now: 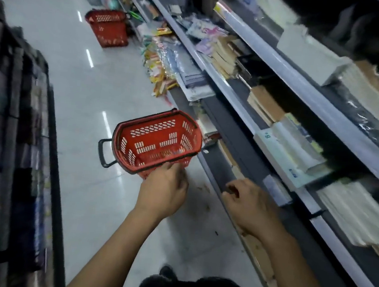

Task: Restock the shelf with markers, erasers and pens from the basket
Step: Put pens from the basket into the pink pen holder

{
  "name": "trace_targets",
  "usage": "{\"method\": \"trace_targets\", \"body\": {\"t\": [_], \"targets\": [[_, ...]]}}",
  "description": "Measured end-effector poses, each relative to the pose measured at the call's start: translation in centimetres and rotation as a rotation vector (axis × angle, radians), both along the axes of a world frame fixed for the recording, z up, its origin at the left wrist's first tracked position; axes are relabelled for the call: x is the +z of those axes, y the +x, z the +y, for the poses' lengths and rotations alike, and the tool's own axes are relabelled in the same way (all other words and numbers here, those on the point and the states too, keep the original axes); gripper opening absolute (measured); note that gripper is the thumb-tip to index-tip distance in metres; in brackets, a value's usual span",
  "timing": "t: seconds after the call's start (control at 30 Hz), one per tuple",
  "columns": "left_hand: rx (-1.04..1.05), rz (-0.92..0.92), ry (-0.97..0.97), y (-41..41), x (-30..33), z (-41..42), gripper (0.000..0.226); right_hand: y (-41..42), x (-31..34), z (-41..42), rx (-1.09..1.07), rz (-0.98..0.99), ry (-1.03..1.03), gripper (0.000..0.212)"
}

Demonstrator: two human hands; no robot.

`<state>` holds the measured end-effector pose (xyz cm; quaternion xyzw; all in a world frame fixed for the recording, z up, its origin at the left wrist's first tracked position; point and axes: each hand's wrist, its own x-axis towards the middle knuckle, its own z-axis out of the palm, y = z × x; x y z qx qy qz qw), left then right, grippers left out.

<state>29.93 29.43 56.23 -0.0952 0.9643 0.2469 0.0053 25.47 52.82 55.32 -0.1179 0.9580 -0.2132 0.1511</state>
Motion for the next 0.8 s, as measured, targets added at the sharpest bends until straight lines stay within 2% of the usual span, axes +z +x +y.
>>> {"method": "trace_targets", "body": {"t": [0.4, 0.57, 0.8], "targets": [[0.162, -0.041, 0.015, -5.8, -3.0, -10.2, 0.021, -9.6, -1.9, -10.8, 0.158, -0.073, 0.006, 0.033], [0.196, -0.071, -0.010, -12.1, -4.5, -13.1, 0.025, -17.2, -3.7, -14.4, 0.167, -0.124, -0.056, 0.027], [0.241, -0.161, -0.008, -23.7, -7.3, -15.7, 0.033, -29.8, -8.1, -18.5, 0.224, -0.253, -0.041, 0.026]]}}
